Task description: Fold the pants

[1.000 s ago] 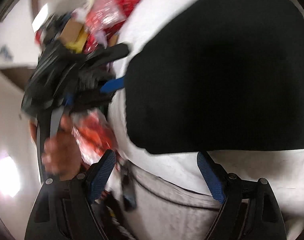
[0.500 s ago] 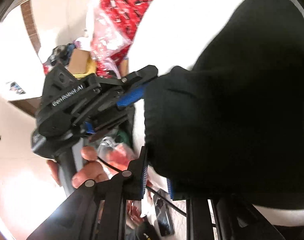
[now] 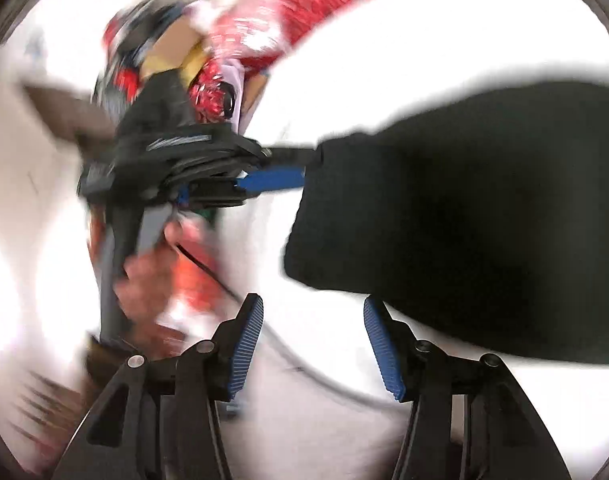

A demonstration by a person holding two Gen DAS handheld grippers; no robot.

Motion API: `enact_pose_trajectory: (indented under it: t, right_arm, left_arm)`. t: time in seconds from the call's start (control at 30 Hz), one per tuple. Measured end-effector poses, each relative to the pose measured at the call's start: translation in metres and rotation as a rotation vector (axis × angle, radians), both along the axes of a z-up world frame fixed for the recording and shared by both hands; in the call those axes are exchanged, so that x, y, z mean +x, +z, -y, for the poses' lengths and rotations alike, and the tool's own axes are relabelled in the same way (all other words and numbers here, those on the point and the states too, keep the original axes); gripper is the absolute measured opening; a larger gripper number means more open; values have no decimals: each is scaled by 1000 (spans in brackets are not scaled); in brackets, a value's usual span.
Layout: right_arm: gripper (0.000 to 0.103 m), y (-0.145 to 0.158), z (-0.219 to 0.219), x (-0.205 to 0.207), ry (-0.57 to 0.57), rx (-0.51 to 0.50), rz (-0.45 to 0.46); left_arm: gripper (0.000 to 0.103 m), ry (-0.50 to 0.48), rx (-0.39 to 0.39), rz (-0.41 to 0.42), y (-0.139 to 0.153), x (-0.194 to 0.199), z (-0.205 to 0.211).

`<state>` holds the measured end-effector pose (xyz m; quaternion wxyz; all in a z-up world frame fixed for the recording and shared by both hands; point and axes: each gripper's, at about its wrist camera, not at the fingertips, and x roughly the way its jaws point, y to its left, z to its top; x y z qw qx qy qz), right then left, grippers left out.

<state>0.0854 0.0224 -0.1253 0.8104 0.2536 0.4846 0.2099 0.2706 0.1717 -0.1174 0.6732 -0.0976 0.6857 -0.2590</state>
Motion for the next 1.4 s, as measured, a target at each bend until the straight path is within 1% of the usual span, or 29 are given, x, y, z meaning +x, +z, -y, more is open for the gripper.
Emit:
enact_pose_trajectory:
  t: [0.03, 0.07, 0.1, 0.13, 0.17, 0.2, 0.27, 0.3, 0.33, 0.4, 0.43, 0.47, 0.5, 0.57, 0.6, 0.67, 0.7, 0.73, 0.77, 0.83, 0.87, 0.9, 0.97, 1.07, 1.13, 1.17, 1.23, 1.4]
  right_arm:
    - [60, 7, -2, -2, 17, -100, 58]
    - [63, 15, -15, -5, 57, -258, 138]
    - [64, 17, -24, -7, 87, -342, 176]
    - [64, 16, -35, -11, 123, -413, 211]
    - [63, 14, -48, -14, 165, -491, 252]
    - [63, 10, -56, -14, 190, -552, 281]
    - [63, 3, -71, -20, 241, -642, 325]
    - [63, -1, -81, -16, 257, -680, 341]
    - [64, -5, -87, -20, 268, -723, 362]
    - [65, -14, -106, -14, 295, -838, 410]
    - [65, -18, -113, -17, 308, -872, 418]
    - [65, -20, -118, -6, 311, -896, 421]
    - [65, -24, -124, -5, 308, -934, 429]
    - [65, -29, -130, 0, 288, -964, 435]
    - [65, -31, -132, 1, 282, -976, 436]
    - [64, -36, -135, 8, 276, -994, 427]
    - [62, -38, -135, 11, 272, -997, 423]
    - [62, -39, -134, 14, 270, -992, 415]
    - [60, -39, -132, 17, 264, -983, 414]
    - [50, -37, -130, 21, 259, -961, 409]
    - [45, -36, -127, 22, 257, -949, 405]
    - [40, -34, -122, 23, 259, -923, 398]
    - [32, -28, -114, 25, 257, -891, 393]
    - [25, -16, -99, 25, 232, -818, 387]
    - [23, -5, -84, 24, 198, -742, 374]
    - [23, -1, -80, 25, 189, -723, 373]
    - [23, 10, -62, 21, 157, -654, 367]
    - [22, 30, -29, 21, 90, -524, 342]
  left_arm:
    - [43, 9, -16, -15, -2, 2, -2]
    - [43, 18, -31, -30, -4, 3, -2]
    - [44, 18, -43, -42, -5, 4, 0]
    - [48, 12, -49, -53, -7, 5, 1]
    - [51, 1, -45, -63, -9, 5, 2]
    - [52, -8, -35, -67, -10, 5, 4]
    - [52, -28, -30, -70, -12, 6, 7]
    - [52, -38, -32, -73, -12, 8, 8]
    - [52, -47, -33, -79, -13, 10, 9]
    - [56, -67, -44, -101, -17, 15, 13]
    - [60, -73, -48, -109, -18, 16, 14]
    - [63, -85, -52, -119, -19, 19, 17]
    - [64, -97, -52, -122, -19, 21, 20]
    - [68, -122, -46, -126, -19, 22, 25]
    - [68, -138, -43, -125, -18, 23, 29]
    - [68, -174, -37, -113, -17, 21, 35]
    - [68, -187, -34, -109, -17, 20, 38]
    - [67, -194, -25, -107, -18, 18, 40]
    - [65, -191, -18, -105, -18, 17, 41]
    - [52, -172, -1, -97, -18, 14, 42]
    - [43, -147, 10, -87, -18, 14, 39]
    - [39, -120, 2, -88, -17, 15, 35]
    - [30, -37, -59, -121, -19, 14, 23]
    - [24, 66, -141, -163, -17, 9, 11]
    - [23, 129, -199, -185, -13, 3, 8]
    - [22, 161, -236, -200, -11, -1, 7]
    - [22, 196, -284, -221, -7, -7, 9]
    - [22, 239, -319, -238, 7, -21, 27]
